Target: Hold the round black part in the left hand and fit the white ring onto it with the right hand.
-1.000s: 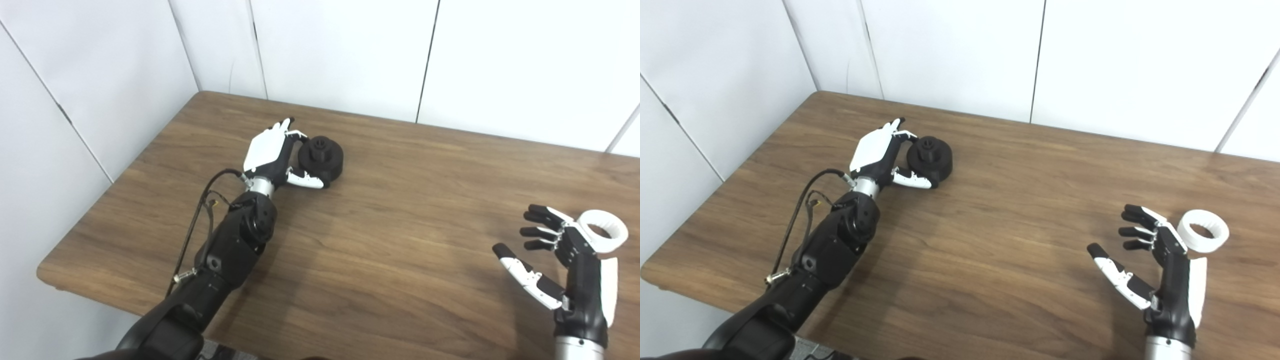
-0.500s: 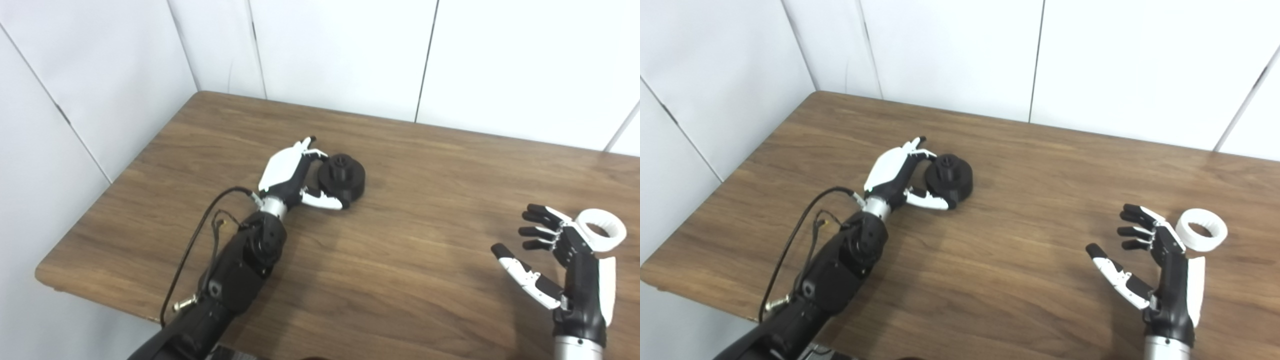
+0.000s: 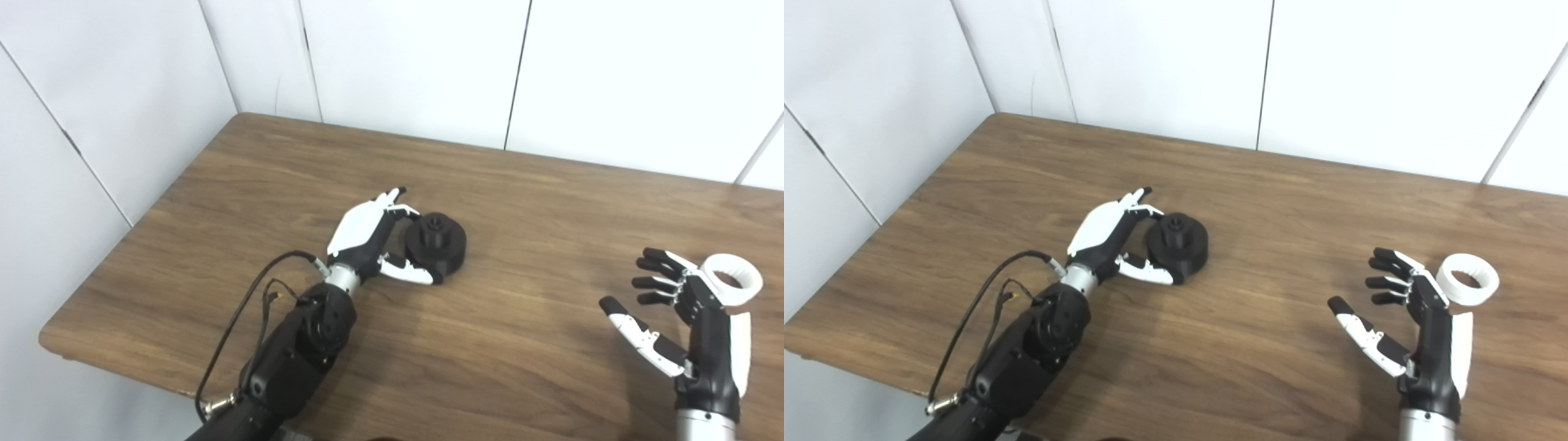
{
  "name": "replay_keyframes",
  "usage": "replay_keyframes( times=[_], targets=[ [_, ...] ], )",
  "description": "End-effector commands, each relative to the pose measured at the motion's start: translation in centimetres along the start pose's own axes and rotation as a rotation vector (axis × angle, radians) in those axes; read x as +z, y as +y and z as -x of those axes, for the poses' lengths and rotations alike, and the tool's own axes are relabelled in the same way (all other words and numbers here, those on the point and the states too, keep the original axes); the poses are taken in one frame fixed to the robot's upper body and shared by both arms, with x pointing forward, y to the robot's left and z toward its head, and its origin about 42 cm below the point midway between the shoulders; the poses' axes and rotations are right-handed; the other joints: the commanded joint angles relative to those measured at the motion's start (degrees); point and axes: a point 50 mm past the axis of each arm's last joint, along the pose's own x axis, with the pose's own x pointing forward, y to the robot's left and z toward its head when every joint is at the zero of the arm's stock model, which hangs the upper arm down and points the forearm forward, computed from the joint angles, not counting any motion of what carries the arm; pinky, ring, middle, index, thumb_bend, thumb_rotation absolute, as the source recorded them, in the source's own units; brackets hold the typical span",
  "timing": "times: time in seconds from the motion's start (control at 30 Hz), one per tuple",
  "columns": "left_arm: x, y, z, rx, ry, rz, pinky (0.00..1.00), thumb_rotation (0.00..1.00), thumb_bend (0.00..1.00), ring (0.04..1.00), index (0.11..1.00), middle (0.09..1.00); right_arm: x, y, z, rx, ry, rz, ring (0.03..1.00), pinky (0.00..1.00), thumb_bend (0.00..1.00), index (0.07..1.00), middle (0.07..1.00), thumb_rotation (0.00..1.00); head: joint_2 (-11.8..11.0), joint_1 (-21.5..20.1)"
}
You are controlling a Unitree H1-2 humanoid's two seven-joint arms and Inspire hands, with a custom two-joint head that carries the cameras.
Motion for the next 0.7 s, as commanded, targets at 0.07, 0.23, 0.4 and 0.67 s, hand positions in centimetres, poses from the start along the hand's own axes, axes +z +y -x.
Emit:
replay_keyframes(
  times=[0.07, 0.23, 0.4, 0.67],
  targets=[
    [1.4, 0.6, 0.4, 0.013, -0.07, -0.002, 1.0, 0.3, 0.98, 1.0, 0.644, 1.0, -0.1, -0.1, 1.0, -0.009, 0.003, 0.005, 0.61, 0.51, 0.71, 0.713, 0.69, 0.25, 0.4, -1.0],
    [1.8, -0.3, 1.6, -0.019, -0.099, 0.008, 1.0, 0.28, 1.0, 1.0, 0.634, 1.0, 0.4, 0.2, 1.0, -0.007, 0.01, 0.009, 0.61, 0.51, 0.71, 0.718, 0.693, 0.24, 1.1, -3.0],
    [2.3, -1.0, 2.9, -0.052, -0.127, -0.016, 1.0, 0.31, 1.0, 1.0, 0.642, 1.0, 0.8, 0.8, 0.8, -0.007, -0.003, 0.009, 0.609, 0.51, 0.7, 0.713, 0.692, 0.23, 2.2, -5.7],
    [3.3, -1.2, 4.7, -0.078, -0.174, -0.04, 1.0, 0.35, 1.0, 1.0, 0.648, 1.0, 1.7, 1.6, 0.4, -0.013, -0.003, 0.0, 0.601, 0.49, 0.69, 0.711, 0.692, 0.19, 3.5, -8.8]
  ],
)
